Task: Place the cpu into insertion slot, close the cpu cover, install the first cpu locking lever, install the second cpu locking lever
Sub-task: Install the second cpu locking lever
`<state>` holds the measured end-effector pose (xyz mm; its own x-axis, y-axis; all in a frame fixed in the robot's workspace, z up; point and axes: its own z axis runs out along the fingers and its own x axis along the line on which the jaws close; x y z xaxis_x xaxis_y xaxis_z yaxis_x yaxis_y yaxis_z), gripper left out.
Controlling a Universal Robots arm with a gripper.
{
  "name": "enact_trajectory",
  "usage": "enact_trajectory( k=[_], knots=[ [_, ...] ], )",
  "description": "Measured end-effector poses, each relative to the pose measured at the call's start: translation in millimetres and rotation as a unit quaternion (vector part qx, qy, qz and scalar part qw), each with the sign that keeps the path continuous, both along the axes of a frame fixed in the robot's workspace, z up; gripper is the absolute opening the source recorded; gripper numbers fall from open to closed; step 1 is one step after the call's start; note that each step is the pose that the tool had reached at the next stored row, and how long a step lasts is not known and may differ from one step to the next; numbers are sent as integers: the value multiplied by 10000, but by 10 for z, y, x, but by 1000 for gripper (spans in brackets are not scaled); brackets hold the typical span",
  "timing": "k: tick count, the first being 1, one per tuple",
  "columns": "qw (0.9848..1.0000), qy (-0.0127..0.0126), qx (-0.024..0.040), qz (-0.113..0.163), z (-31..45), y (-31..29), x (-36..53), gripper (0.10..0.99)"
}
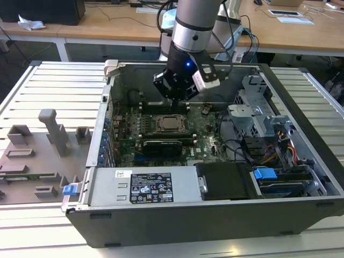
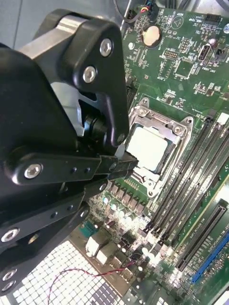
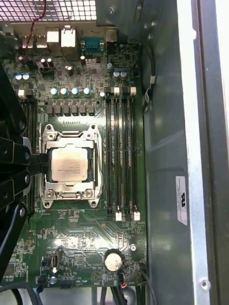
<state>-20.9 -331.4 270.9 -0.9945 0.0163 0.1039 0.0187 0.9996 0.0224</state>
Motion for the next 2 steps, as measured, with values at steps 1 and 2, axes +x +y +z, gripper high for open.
enact_trajectory(
  k=[1, 2],
  knots=[
    [10000, 0, 0, 0, 0, 0, 0, 106],
    [10000, 0, 0, 0, 0, 0, 0, 106]
  ],
)
